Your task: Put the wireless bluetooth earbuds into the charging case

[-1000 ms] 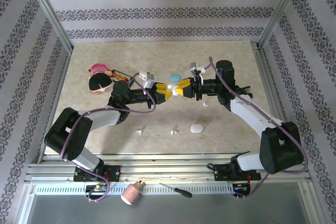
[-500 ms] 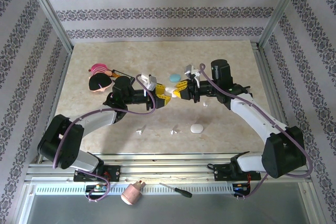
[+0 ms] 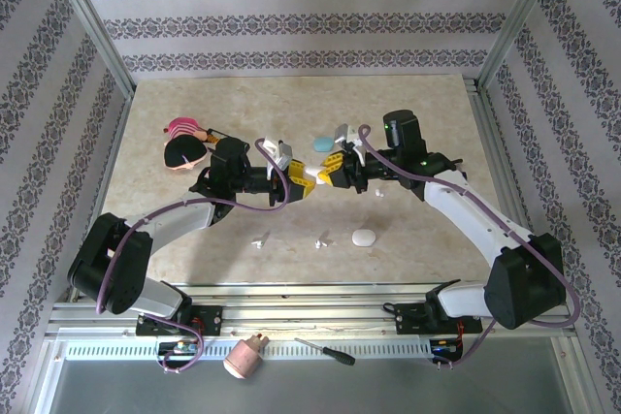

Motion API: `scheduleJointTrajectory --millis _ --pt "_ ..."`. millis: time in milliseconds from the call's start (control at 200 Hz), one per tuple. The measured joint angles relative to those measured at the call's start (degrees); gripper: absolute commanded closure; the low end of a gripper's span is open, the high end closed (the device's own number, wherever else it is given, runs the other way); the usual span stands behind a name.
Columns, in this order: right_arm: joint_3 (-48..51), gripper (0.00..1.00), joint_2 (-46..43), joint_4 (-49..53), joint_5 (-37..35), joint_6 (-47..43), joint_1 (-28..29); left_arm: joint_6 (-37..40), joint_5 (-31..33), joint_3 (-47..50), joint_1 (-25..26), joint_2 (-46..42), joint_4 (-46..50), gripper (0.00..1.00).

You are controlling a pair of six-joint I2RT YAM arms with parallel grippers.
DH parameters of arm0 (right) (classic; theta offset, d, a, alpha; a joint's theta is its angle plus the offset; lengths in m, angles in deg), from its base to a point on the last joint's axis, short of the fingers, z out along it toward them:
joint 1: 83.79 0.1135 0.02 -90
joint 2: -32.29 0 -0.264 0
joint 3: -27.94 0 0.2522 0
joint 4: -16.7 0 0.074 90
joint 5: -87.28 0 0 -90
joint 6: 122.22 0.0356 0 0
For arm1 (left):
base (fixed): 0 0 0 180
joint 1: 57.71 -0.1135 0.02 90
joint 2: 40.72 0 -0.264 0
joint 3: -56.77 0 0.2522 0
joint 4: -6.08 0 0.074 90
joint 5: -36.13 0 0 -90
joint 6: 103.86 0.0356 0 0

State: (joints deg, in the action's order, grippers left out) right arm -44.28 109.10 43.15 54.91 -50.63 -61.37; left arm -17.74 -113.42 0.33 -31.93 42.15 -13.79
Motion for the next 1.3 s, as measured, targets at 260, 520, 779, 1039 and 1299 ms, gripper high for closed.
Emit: scheduleJointTrajectory --millis 260,520,779,1039,1299 --pt "-0.7 0.90 1.4 1.8 -0.9 -1.3 1.1 -1.0 -0.5 0.0 0.0 0.0 -0.1 0.70" --pt "-0.8 0.90 1.6 1.3 -1.0 -1.2 1.1 -1.7 -0.7 0.0 0.0 0.1 -0.2 0.64" --pt "-0.8 0.89 1.6 -1.2 -0.6 0.5 1.1 -1.8 -0.4 0.0 0.0 0.2 -0.5 0.80" --pt "-0.8 0.66 1.8 -1.8 -0.8 0.7 1.0 -1.6 -0.4 0.0 -0.2 0.4 -1.1 0.96" --pt "-0.8 0.42 2.4 -3.6 -5.1 4.5 0.9 0.8 0.2 0.1 -0.2 0.4 -1.1 0.96"
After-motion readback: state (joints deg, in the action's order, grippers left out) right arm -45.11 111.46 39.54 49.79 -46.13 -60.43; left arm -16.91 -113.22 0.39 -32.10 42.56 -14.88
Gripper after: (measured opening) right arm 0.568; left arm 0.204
